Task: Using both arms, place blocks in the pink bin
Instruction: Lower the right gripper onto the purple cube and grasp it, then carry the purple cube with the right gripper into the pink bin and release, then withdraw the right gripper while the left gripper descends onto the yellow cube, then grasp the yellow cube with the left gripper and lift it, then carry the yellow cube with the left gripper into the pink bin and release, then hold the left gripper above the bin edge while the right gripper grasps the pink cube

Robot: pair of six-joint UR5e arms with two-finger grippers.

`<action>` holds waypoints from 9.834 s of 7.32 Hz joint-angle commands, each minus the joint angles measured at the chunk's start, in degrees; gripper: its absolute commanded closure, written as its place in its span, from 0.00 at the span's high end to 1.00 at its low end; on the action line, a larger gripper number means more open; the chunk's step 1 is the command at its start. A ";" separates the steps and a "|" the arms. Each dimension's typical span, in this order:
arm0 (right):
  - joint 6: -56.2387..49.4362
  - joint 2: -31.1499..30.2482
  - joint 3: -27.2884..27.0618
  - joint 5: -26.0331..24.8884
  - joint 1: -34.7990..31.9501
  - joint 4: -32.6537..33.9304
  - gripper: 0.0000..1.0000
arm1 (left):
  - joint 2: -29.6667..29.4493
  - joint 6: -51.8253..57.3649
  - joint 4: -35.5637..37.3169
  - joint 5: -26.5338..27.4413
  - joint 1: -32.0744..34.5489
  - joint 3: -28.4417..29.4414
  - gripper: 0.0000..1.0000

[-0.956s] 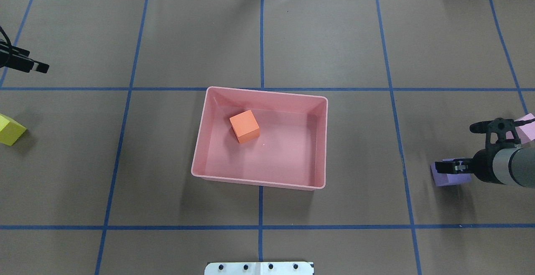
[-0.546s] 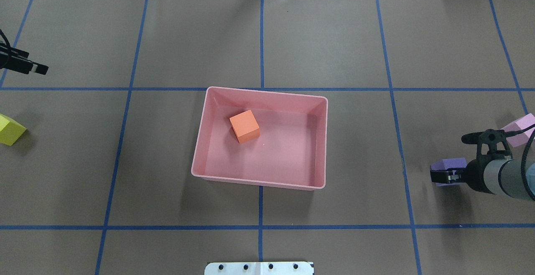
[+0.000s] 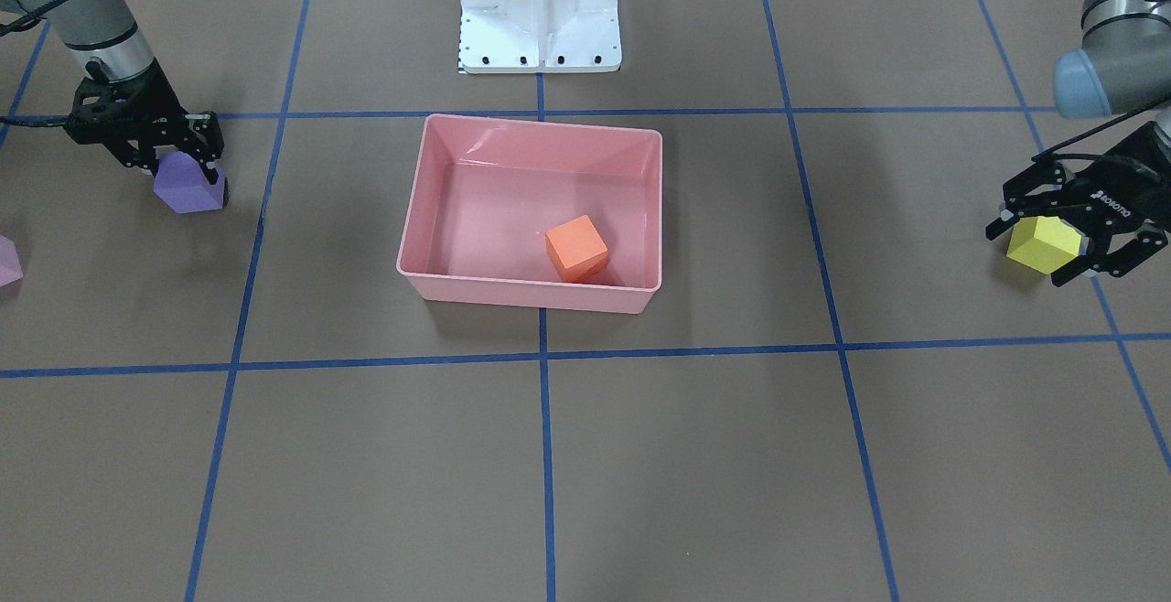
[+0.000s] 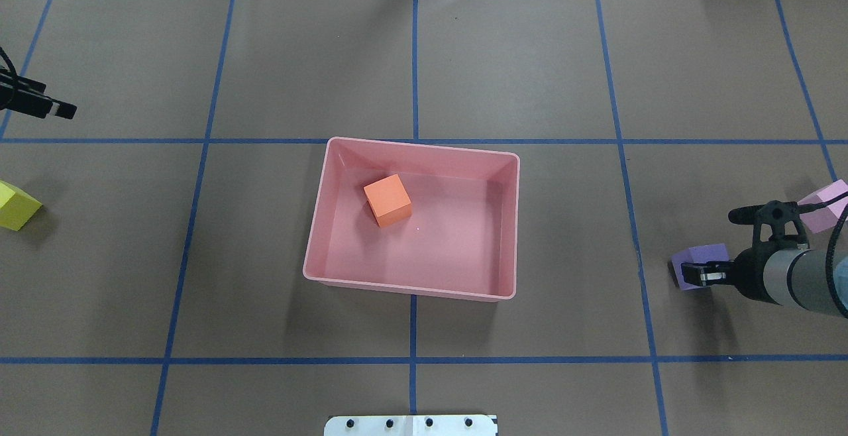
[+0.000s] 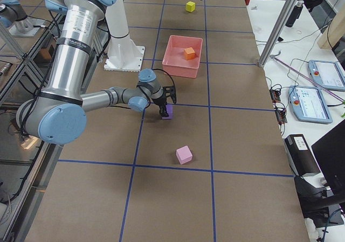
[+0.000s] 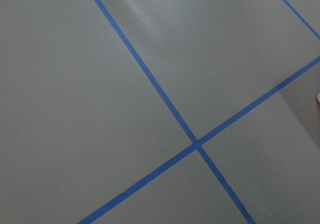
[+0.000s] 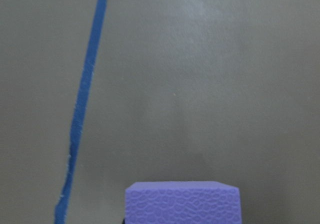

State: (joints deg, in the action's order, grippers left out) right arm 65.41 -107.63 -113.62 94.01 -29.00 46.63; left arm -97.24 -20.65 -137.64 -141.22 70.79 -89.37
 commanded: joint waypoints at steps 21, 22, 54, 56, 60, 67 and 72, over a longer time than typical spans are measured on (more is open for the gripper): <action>-21.54 22.31 -5.74 21.72 -28.46 33.11 1.00 | 17.96 5.10 -8.17 16.06 -2.93 1.21 1.00; -22.16 22.02 -5.56 21.91 -29.17 33.00 1.00 | 17.96 5.10 -8.26 16.15 -3.89 1.48 1.00; -55.30 4.18 18.78 33.87 -44.38 4.61 1.00 | -4.90 -49.23 -10.81 25.03 -36.07 -15.56 1.00; -54.78 4.53 25.15 33.87 -44.21 -4.55 1.00 | -4.72 -49.22 -10.81 25.02 -36.07 -15.75 1.00; -48.39 5.41 26.78 34.30 -42.89 -6.99 1.00 | -4.72 -49.22 -10.81 25.11 -36.07 -15.75 1.00; -47.31 5.59 28.10 29.22 -36.92 -7.60 1.00 | -4.54 -49.31 -10.81 25.46 -36.16 -15.75 1.00; -44.78 7.42 26.97 28.15 -34.98 -7.43 0.00 | -4.54 -49.05 -10.72 25.46 -35.98 -15.48 1.00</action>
State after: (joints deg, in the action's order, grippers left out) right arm 18.82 -101.17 -85.42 121.83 -64.04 39.09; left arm -101.78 -69.84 -148.43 -115.75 34.67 -104.90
